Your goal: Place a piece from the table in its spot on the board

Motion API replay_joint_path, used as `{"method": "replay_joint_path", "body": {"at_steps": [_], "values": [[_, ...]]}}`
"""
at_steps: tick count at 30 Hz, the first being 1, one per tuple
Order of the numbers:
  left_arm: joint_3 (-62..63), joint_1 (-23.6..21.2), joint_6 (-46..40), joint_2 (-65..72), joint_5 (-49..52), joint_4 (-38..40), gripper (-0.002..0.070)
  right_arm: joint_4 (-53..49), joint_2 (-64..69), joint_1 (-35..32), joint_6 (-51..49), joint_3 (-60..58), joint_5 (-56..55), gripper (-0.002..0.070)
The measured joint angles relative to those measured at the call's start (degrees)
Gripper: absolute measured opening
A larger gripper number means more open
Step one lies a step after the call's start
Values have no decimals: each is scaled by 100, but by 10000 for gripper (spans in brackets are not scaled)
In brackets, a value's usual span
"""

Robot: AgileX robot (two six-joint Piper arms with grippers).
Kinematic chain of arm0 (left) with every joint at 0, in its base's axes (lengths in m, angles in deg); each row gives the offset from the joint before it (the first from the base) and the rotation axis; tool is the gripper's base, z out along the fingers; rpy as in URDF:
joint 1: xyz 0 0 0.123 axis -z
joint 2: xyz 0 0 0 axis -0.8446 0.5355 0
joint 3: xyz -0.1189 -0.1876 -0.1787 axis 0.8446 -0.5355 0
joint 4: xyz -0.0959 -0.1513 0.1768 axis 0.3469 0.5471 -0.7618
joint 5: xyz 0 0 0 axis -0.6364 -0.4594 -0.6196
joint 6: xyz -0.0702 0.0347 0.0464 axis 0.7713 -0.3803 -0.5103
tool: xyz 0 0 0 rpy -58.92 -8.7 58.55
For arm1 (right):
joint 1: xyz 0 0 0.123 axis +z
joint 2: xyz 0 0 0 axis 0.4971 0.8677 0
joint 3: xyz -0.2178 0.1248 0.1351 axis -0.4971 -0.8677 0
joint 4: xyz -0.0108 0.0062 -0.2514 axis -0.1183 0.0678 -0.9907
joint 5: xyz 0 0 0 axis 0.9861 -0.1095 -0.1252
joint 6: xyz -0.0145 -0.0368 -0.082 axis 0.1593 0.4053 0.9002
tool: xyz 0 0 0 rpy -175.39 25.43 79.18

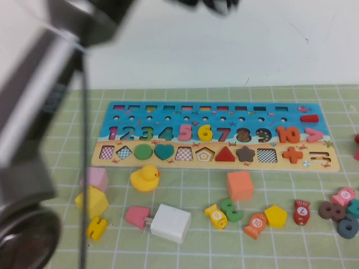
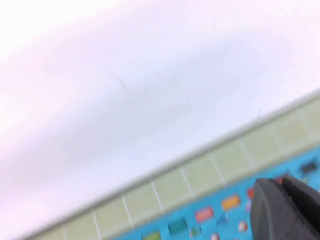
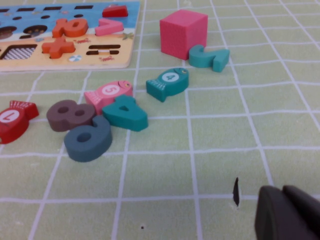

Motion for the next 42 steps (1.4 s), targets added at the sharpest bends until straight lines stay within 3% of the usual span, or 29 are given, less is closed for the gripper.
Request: {"method": "replay_joint_path", "body": {"at_steps": [10,15,25,34,42], "values": [[337,11,-369,-1672,98,20,-1,0,0,0,0,0,0,-3],[-279,98,-492,-2562,98,-352,-1,0,0,0,0,0,0,-3],[-3728,131,-288,-4825,85,-803,-2,0,0,0,0,0,0,-3],[-7805,131,608,-7318,-1920,-864,-2,0,0,0,0,0,0,-3],[-9846,131,794,-8462,-2207,-780,-2,0,0,0,0,0,0,-3]]}}
